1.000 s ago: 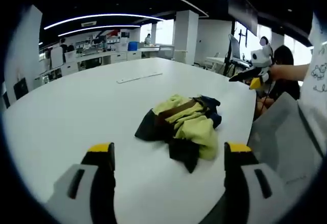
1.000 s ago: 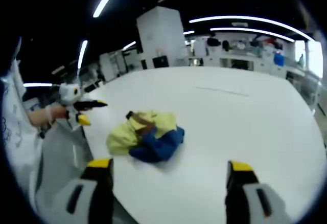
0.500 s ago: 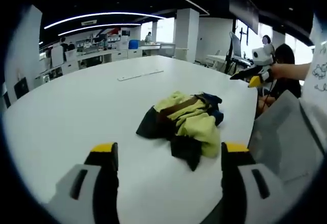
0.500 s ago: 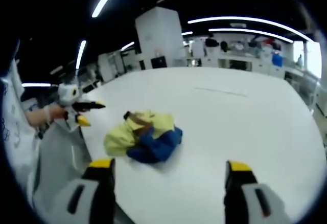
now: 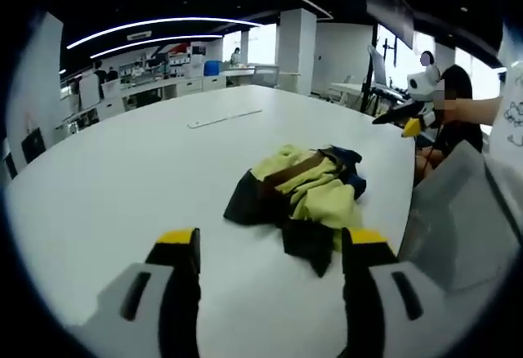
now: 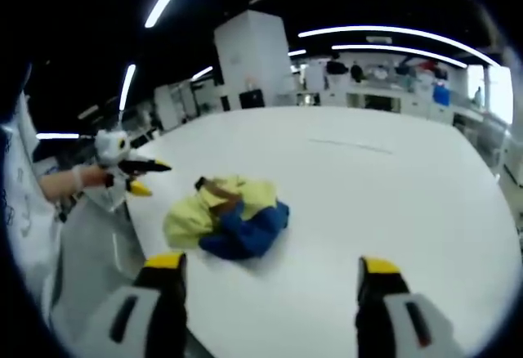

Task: Fold the garment on the visible template until the final outline fits inside the template.

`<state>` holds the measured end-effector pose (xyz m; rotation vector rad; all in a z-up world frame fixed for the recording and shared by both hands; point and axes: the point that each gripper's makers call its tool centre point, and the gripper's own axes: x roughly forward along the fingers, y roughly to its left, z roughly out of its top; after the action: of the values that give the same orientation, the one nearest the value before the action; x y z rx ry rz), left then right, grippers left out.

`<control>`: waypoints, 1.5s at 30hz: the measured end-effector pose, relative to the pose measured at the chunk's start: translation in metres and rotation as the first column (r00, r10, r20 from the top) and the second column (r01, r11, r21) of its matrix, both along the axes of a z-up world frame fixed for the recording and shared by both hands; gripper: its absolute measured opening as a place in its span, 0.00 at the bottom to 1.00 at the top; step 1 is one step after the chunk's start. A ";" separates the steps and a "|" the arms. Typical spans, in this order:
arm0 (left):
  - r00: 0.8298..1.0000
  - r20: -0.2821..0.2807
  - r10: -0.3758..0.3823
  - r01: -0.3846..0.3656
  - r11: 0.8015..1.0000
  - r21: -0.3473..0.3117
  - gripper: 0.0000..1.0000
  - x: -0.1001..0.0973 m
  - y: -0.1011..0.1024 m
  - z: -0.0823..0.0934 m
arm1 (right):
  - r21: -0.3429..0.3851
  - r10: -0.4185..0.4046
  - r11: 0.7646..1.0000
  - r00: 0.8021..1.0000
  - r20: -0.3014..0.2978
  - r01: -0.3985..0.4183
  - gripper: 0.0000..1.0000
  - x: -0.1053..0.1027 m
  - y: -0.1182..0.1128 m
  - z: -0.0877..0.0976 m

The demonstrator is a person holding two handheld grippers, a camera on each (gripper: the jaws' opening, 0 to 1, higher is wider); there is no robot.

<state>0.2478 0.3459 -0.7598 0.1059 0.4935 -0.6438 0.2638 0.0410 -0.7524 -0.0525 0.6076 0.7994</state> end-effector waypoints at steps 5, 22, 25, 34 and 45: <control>1.000 -0.002 0.006 -0.006 1.000 -0.005 0.56 0.004 -0.003 -0.001 | 0.000 -0.005 1.000 1.000 0.000 0.005 0.83 0.001 0.000 -0.001; 1.000 -0.028 0.013 -0.014 1.000 -0.025 0.47 0.012 -0.007 -0.008 | -0.002 0.013 1.000 1.000 -0.005 -0.013 0.80 0.005 0.008 -0.002; 0.999 -0.032 0.010 -0.011 1.000 -0.022 0.46 0.013 -0.005 -0.011 | -0.010 0.020 1.000 1.000 -0.008 -0.020 0.79 0.006 0.008 -0.004; 0.999 -0.038 0.000 -0.001 1.000 -0.025 0.54 0.014 -0.006 -0.013 | 0.008 0.028 1.000 0.999 -0.016 -0.028 0.83 0.008 0.014 -0.005; 0.999 -0.040 -0.008 0.007 1.000 -0.020 0.52 0.023 -0.006 -0.022 | -0.015 0.081 0.997 0.997 -0.005 -0.081 0.70 0.007 0.035 -0.013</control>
<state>0.2703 0.3400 -0.7821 0.0761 0.5254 -0.6592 0.2703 0.0761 -0.7655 -0.0902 0.6185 0.8734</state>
